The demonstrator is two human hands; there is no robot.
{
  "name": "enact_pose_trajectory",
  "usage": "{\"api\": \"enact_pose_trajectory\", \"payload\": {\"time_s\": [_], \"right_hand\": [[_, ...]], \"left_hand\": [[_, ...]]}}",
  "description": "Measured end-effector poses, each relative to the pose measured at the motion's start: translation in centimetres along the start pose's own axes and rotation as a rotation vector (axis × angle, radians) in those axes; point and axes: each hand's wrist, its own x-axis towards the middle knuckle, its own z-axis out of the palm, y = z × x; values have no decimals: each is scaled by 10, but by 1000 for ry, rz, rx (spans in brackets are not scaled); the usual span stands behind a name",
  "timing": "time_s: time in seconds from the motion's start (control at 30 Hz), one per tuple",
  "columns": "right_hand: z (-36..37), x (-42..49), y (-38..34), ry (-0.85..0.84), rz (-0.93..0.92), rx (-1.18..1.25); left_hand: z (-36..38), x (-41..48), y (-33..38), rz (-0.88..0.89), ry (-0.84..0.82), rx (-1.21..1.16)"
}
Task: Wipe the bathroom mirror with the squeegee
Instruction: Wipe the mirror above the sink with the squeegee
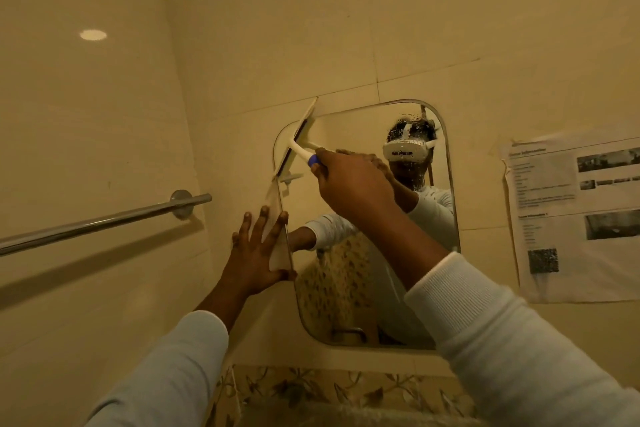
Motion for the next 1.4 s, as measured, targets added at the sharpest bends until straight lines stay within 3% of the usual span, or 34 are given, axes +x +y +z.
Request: {"api": "enact_pose_trajectory", "payload": {"time_s": [0.27,0.43,0.73,1.0,1.4], "right_hand": [[-32,-23,51,-52,85,-48],[-52,-50,86,70,112,-48],[-71,-113,137,136,270,33],[-26,-203,134,154,495,262],[62,-322,94,121,884,393]], "left_hand": [[4,1,-4,15,5,23],[4,3,-5,15,-5,17],[7,3,-7,29,15,19],[9,4,-8,37,21,1],[9,4,-7,30,19,11]]}}
